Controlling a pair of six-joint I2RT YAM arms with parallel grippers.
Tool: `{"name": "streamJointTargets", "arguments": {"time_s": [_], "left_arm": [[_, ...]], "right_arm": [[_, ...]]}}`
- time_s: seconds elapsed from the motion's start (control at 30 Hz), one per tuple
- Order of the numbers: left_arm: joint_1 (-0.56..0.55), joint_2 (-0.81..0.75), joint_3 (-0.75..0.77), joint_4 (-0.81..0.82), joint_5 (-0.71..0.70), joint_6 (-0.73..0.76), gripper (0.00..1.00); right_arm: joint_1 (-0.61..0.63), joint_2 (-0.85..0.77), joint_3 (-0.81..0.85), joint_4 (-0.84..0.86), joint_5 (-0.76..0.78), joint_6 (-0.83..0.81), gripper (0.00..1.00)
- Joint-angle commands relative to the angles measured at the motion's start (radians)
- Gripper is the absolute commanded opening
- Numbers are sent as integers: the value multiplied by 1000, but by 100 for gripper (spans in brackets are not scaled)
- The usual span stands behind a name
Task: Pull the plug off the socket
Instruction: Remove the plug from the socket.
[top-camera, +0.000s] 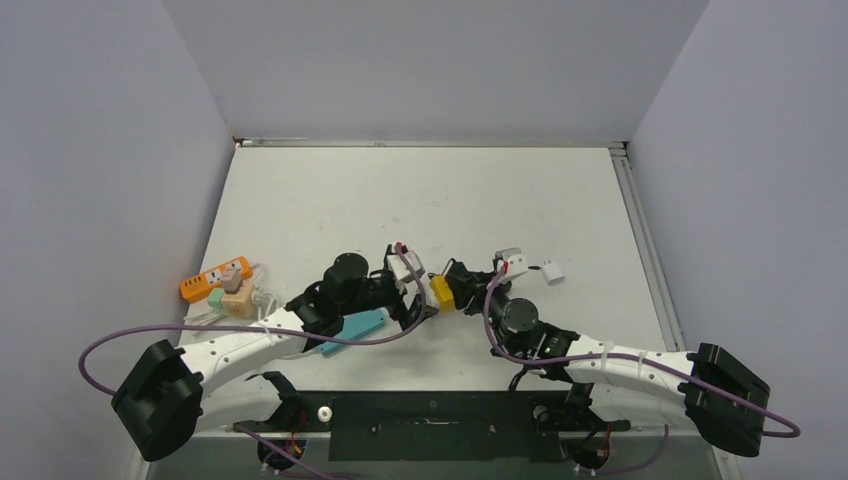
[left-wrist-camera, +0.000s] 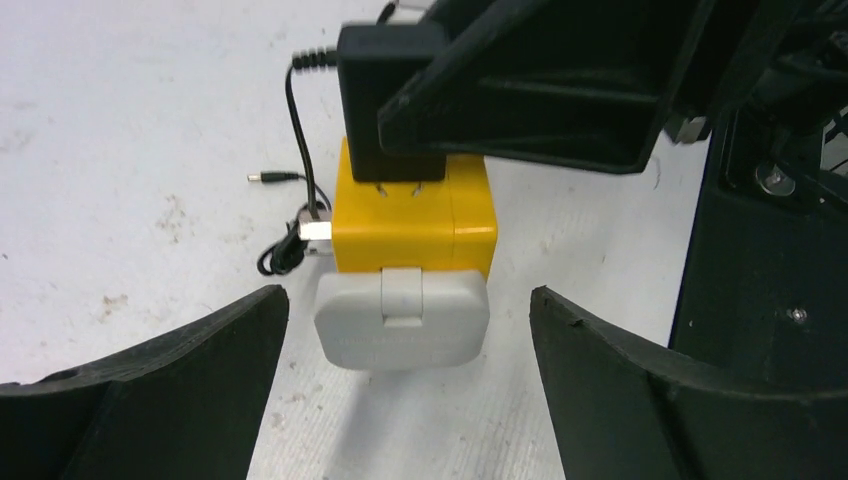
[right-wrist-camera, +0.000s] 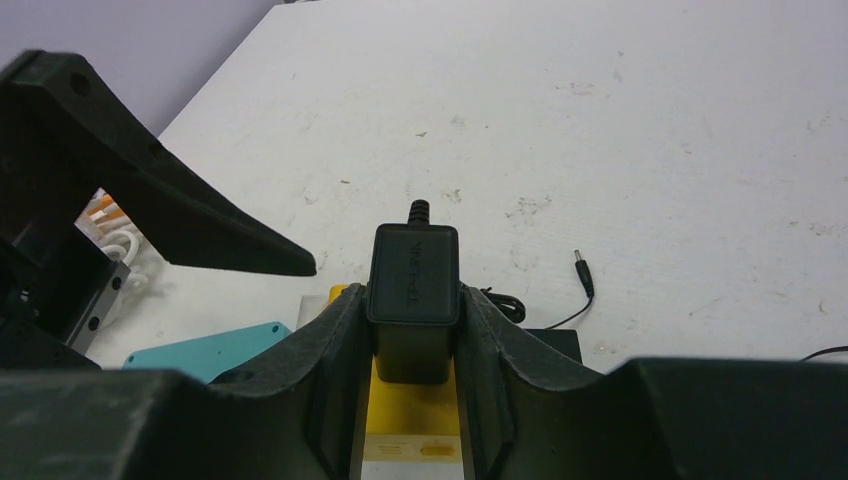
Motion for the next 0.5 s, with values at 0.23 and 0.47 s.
{"name": "streamJointTargets", "arguments": {"time_s": [0.23,0.47], "left_arm": [[-8,15,24,149,13,9,93],[-17,41,39,123,-14,16,94]], "right_arm": [[21,-2,83,95,-28,18,5],[34,6,93,110,-31,20,5]]}}
